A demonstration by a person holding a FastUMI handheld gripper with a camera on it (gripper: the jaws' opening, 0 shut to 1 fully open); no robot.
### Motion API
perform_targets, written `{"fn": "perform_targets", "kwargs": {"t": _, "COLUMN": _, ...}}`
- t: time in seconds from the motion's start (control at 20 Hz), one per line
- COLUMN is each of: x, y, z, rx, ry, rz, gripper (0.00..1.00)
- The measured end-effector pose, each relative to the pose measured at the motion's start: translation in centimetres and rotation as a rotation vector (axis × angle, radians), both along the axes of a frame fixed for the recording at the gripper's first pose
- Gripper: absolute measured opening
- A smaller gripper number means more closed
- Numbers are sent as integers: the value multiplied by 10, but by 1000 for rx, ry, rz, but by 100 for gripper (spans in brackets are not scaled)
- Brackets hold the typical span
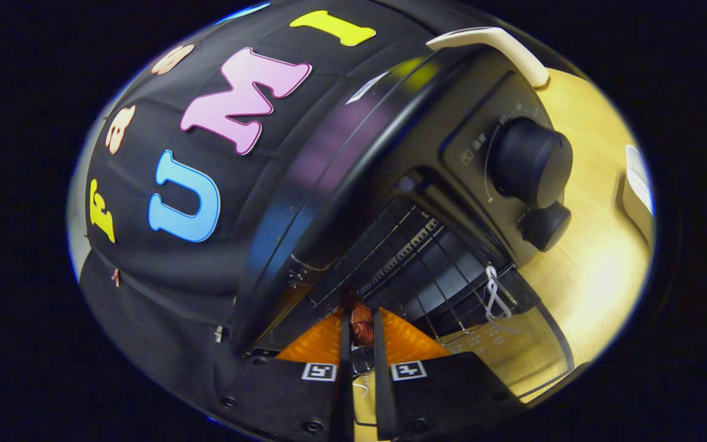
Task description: Open the toaster oven, put the food inside, and close the toaster oven door.
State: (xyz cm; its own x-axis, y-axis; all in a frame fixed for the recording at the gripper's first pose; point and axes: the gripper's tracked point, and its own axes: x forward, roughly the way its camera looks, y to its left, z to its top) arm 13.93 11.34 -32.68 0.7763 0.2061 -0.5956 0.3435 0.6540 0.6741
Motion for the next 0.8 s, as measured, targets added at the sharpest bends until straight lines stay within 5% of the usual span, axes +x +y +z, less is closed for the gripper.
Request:
{"fn": "perform_targets", "kwargs": {"t": 0.3, "x": -9, "y": -18, "z": -3, "rx": -125, "ry": 37, "rz": -7, "gripper": 45}}
{"fn": "perform_targets", "kwargs": {"t": 0.45, "x": -11, "y": -20, "z": 9, "rx": -173, "ry": 23, "rz": 5, "gripper": 92}}
{"fn": "perform_targets", "kwargs": {"t": 0.5, "x": -14, "y": -24, "z": 14, "rx": -199, "ry": 25, "rz": 5, "gripper": 98}}
{"fn": "perform_targets", "kwargs": {"t": 0.8, "x": -36, "y": -37, "z": 23, "rx": -242, "ry": 51, "rz": 24, "gripper": 98}}
